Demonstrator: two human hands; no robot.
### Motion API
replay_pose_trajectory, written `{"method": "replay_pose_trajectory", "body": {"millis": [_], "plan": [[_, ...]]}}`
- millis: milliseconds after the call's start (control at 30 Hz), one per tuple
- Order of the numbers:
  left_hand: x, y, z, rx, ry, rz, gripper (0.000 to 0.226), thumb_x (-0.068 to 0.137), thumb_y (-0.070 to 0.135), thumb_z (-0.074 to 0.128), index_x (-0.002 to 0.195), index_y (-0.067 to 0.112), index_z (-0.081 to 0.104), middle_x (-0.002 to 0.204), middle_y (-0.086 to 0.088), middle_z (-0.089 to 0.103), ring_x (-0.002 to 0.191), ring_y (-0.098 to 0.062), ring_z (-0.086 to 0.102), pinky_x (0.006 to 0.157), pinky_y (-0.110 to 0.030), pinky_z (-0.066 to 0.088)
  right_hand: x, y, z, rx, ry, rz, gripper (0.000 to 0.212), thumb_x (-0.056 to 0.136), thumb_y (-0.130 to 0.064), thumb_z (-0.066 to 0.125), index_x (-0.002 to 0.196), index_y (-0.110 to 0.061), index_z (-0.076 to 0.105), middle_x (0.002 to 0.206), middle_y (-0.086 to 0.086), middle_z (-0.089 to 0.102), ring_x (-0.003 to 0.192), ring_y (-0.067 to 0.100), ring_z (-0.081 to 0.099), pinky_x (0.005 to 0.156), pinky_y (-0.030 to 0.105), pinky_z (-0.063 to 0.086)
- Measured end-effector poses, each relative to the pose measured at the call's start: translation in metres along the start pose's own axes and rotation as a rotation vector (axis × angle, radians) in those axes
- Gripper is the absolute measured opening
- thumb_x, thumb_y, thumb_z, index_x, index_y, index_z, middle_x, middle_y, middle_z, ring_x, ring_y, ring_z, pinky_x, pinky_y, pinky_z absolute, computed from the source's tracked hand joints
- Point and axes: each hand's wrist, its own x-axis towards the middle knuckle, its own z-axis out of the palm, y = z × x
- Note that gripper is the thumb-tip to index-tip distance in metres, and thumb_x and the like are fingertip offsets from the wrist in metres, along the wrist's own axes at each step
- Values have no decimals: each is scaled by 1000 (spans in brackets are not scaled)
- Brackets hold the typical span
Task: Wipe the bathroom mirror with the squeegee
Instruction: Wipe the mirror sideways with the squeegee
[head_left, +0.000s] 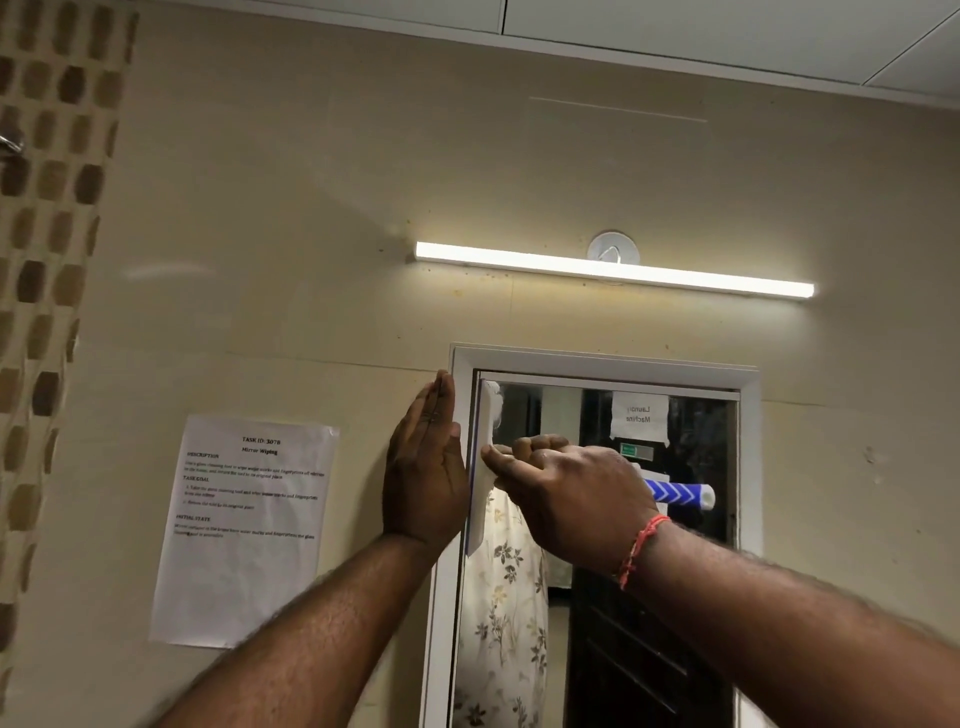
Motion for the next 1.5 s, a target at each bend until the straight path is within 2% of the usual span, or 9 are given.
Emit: {"method": "replay_pose_trajectory", "body": {"millis": [100,267,400,633,767,867,1033,1167,1500], "plan": [[-1,1,-2,26,-8,-13,55,120,32,38,172,16,39,176,-6,45,165,-27,41,129,-57,44,0,1,0,-6,43,-17,43,108,-42,59,148,-28,59,84,-1,76,71,19,75,57,30,56],[-2,1,-3,70,-3,-2,58,117,35,36,173,20,39,175,-6,47,163,-28,44,127,-58,47,-1,5,0,49,-48,1,45,115,-47,41,157,-32,45,94,1,78,88,24,78,68,35,59],[-5,0,-3,106,3,16,58,116,22,46,174,21,37,175,-6,46,163,-29,44,126,-58,48,-13,20,-11,24,7,5,41,108,-42,63,147,-30,63,80,-1,76,74,23,78,57,32,57],[-14,3,-4,118,24,47,61,112,8,54,172,13,41,173,-12,48,160,-34,47,125,-59,49,-47,47,-28,49,-23,79,43,103,-41,72,144,-31,68,81,-1,76,65,19,73,50,35,58],[-16,3,-5,123,28,57,55,115,8,49,169,8,44,171,-16,51,158,-38,50,125,-61,47,-71,73,-34,70,-156,139,47,109,-50,56,155,-40,54,118,-5,80,84,19,78,68,37,62],[-22,5,-3,133,15,71,57,113,15,46,170,6,42,170,-19,50,157,-42,50,125,-62,47,-91,90,-41,13,-172,151,53,110,-60,35,156,-41,55,131,-8,77,82,19,78,67,33,60],[-29,6,-3,137,10,63,59,113,18,44,170,6,41,170,-20,50,156,-46,50,122,-66,48,-125,121,-56,-70,-105,190,45,106,-48,50,143,-32,70,89,-3,79,54,17,67,52,25,40],[-32,9,-4,128,2,48,60,112,16,45,171,5,39,170,-20,50,156,-47,49,123,-65,47,-153,143,-69,-73,-180,262,42,104,-38,69,146,-36,65,68,1,71,49,22,62,48,30,49],[-46,3,-6,159,-14,68,60,112,15,46,171,5,40,167,-23,53,152,-49,52,121,-65,48,-163,157,-69,-116,-302,299,44,111,-55,46,153,-46,58,85,1,79,65,24,72,58,31,51]]}}
